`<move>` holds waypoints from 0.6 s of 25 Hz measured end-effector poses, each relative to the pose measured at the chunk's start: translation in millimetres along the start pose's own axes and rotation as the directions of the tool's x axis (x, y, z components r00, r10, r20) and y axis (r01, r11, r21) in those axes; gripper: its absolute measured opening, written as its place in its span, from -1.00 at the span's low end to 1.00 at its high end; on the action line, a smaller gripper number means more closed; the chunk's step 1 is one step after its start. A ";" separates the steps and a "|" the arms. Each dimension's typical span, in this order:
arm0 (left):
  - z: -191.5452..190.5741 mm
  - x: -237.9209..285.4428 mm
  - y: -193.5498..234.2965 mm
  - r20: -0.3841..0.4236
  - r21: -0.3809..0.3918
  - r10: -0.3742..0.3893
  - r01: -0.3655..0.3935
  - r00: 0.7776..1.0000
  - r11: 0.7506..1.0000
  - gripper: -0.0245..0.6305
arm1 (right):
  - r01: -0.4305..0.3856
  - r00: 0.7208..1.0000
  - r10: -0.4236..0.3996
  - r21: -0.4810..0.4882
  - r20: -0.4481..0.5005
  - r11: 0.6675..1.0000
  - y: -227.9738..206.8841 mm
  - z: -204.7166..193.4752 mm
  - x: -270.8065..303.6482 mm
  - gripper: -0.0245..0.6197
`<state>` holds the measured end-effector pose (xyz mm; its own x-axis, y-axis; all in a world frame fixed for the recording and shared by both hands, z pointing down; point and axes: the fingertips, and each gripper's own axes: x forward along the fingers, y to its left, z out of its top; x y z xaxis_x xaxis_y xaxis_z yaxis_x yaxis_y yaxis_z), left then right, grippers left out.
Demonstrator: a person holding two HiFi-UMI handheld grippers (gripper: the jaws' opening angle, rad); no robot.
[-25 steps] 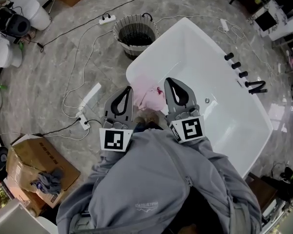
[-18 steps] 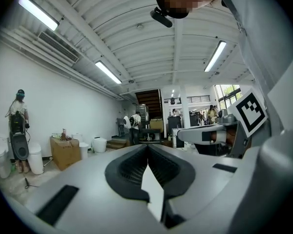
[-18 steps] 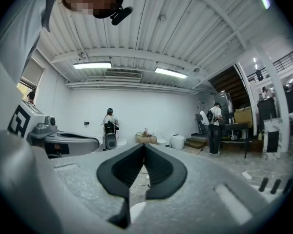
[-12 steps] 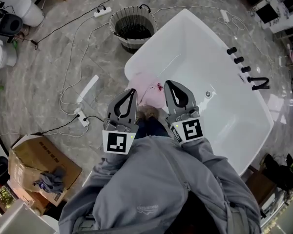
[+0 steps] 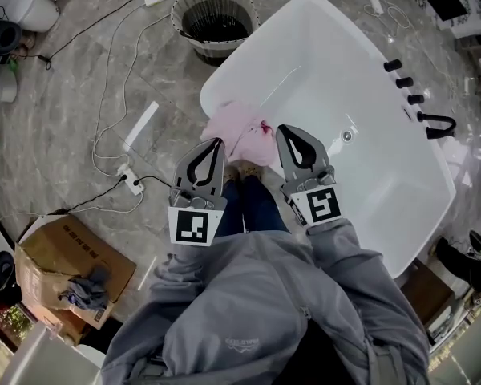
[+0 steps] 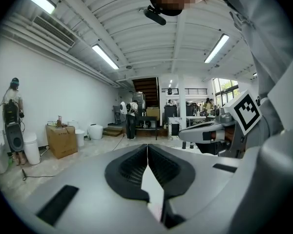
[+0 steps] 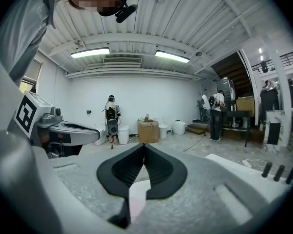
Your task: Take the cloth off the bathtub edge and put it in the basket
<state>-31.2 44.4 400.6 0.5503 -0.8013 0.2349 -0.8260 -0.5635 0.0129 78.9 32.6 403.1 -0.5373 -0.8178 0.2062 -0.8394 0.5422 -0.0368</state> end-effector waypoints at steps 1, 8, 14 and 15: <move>-4.3 2.6 0.8 -0.001 -0.002 0.000 0.000 1.000 1.000 -0.91 | 0.000 1.000 0.000 -0.001 -0.002 1.000 -1.3 -4.6 1.5 -0.91; -41.3 14.4 4.4 -0.036 -0.011 -0.009 0.008 0.999 1.000 -0.91 | -0.006 0.999 0.006 -0.002 -0.039 1.000 -3.7 -43.8 10.5 -0.91; -83.9 28.2 4.7 -0.091 0.012 -0.028 0.030 0.995 0.999 -0.90 | -0.033 0.995 0.031 -0.017 -0.096 0.999 -9.3 -86.4 18.9 -0.91; -89.8 29.8 3.9 -0.093 0.017 -0.036 0.037 0.995 0.999 -0.90 | -0.039 0.993 0.038 -0.007 -0.111 0.999 -8.4 -93.6 20.4 -0.91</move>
<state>-29.0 36.3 494.9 0.5657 -0.7585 0.3236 -0.8027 -0.5964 0.0052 82.7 29.5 499.1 -0.5561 -0.7705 0.3117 -0.8174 0.5748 -0.0376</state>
